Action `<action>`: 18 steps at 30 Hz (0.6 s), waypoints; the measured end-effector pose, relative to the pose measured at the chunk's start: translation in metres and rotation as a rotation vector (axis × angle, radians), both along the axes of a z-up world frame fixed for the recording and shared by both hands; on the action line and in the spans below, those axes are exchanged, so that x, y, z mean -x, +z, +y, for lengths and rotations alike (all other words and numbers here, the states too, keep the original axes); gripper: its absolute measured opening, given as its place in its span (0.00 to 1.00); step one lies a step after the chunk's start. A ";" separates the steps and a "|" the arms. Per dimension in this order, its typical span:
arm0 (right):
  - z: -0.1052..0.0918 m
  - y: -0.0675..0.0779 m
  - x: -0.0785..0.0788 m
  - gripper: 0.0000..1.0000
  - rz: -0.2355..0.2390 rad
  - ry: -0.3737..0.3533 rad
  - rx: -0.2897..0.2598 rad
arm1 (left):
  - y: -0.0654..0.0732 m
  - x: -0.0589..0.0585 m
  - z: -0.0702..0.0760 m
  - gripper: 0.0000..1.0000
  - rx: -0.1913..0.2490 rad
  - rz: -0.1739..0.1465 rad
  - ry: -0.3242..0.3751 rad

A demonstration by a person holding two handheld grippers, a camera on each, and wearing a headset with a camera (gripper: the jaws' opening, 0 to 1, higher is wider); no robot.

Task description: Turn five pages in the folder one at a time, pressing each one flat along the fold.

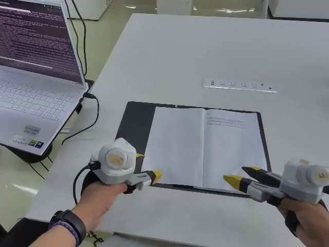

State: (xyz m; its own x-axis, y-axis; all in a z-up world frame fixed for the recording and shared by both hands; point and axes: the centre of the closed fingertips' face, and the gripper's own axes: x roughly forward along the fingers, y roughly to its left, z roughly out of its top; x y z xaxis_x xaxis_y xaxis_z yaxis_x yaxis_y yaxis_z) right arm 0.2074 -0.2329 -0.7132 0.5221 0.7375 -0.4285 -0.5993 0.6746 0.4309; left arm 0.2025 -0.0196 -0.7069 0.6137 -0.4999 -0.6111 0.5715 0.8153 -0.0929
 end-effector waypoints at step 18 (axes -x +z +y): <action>-0.048 0.051 0.002 0.62 -0.115 -0.068 0.052 | 0.054 -0.007 0.015 0.57 0.021 -0.088 -0.006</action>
